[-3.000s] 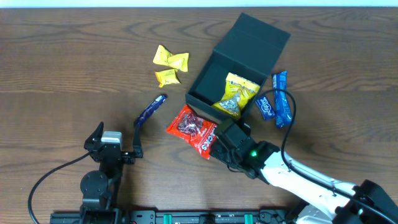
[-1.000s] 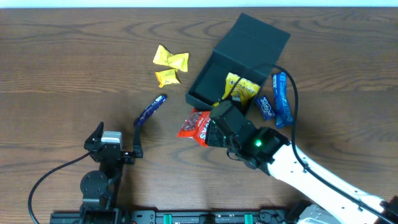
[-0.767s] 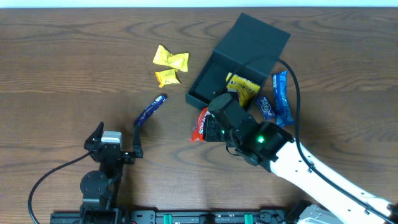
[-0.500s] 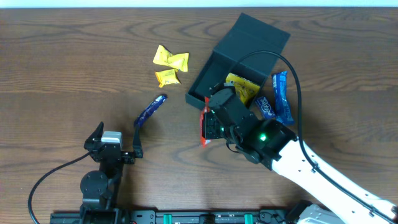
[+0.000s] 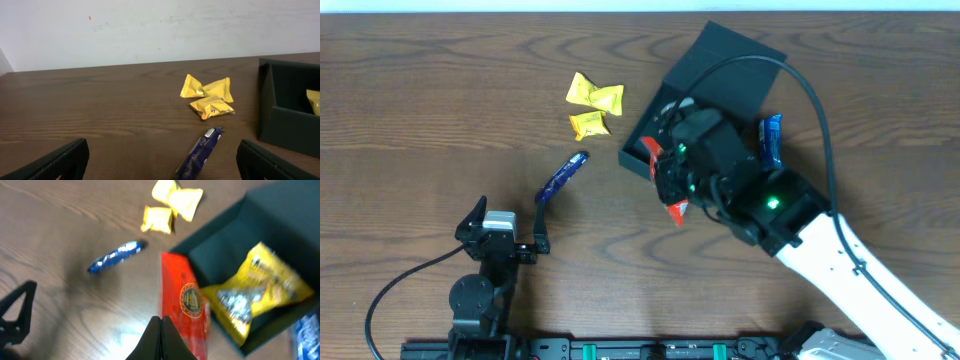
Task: Pack container
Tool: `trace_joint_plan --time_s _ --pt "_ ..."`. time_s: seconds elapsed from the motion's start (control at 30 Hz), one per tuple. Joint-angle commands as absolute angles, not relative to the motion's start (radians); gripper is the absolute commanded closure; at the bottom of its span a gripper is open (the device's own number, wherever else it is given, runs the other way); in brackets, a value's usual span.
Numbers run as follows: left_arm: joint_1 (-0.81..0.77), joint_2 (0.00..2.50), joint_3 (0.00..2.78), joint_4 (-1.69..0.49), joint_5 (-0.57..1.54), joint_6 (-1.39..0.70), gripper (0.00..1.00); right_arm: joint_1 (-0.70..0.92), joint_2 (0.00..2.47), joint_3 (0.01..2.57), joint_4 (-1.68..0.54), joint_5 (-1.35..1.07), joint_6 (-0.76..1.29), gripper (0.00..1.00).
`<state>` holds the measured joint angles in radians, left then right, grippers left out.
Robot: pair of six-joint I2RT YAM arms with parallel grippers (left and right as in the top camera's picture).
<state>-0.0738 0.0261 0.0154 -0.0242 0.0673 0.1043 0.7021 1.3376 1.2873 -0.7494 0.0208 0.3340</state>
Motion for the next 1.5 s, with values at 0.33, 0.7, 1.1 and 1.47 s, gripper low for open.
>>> trace_joint_plan --time_s 0.33,0.7,1.1,1.47 --pt "-0.075 0.024 0.004 -0.071 0.068 0.101 0.05 0.552 1.382 1.358 -0.768 -0.173 0.034 0.90" --pt "-0.075 0.024 0.004 -0.071 0.068 0.101 0.05 0.603 1.403 1.319 -0.973 -0.177 0.018 0.47" --pt "-0.075 0.024 0.004 -0.071 0.068 0.101 0.05 0.672 1.398 1.045 -0.753 -0.122 0.829 0.36" --pt "-0.075 0.024 0.004 -0.071 0.068 0.101 0.05 0.811 1.399 1.039 -0.798 0.017 1.534 0.01"
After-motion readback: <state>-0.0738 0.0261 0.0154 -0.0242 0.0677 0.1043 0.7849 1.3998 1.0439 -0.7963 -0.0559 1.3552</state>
